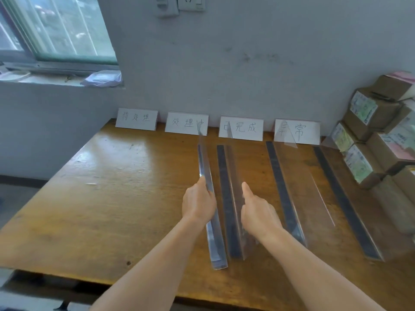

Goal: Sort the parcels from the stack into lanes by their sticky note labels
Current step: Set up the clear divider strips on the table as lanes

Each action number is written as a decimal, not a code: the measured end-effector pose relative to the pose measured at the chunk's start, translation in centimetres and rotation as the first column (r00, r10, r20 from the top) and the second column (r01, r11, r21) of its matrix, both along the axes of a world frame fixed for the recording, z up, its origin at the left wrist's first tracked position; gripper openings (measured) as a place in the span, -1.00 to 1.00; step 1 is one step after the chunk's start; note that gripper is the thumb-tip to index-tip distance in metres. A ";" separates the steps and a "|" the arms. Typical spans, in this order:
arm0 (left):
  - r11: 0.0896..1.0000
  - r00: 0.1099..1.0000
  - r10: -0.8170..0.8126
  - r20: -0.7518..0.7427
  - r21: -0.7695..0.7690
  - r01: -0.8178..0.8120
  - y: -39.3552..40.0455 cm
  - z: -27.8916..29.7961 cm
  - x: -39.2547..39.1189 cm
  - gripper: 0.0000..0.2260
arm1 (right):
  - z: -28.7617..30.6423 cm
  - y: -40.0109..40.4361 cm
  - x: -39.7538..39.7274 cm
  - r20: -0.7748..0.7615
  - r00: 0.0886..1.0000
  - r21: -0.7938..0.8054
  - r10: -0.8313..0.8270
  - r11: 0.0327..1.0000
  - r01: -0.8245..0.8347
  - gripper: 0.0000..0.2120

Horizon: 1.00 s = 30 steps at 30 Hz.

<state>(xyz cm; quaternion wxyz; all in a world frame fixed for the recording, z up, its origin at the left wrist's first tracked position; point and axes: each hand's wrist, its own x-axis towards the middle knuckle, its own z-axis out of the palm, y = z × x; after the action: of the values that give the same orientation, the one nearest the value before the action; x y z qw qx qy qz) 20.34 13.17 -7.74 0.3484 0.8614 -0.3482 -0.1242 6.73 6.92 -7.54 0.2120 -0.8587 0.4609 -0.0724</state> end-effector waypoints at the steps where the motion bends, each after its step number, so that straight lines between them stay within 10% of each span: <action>1: 1.000 1.000 0.003 0.029 0.024 -0.004 0.7 0.0 0.9 -0.82 | 0.0 0.4 0.6 0.001 1.000 -0.006 0.004 1.000 -0.004 -0.39; 30: 0.999 0.993 -0.015 -0.117 0.048 0.021 5.2 -1.7 8.2 -0.49 | -0.9 1.5 8.3 0.027 0.991 -0.045 -0.128 0.991 0.129 -0.34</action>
<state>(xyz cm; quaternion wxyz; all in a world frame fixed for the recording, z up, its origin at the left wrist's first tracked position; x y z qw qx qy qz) 28.49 18.35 -9.48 0.3457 0.8578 -0.3317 -0.1859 15.06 8.41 -8.47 0.1924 -0.8310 0.5108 -0.1069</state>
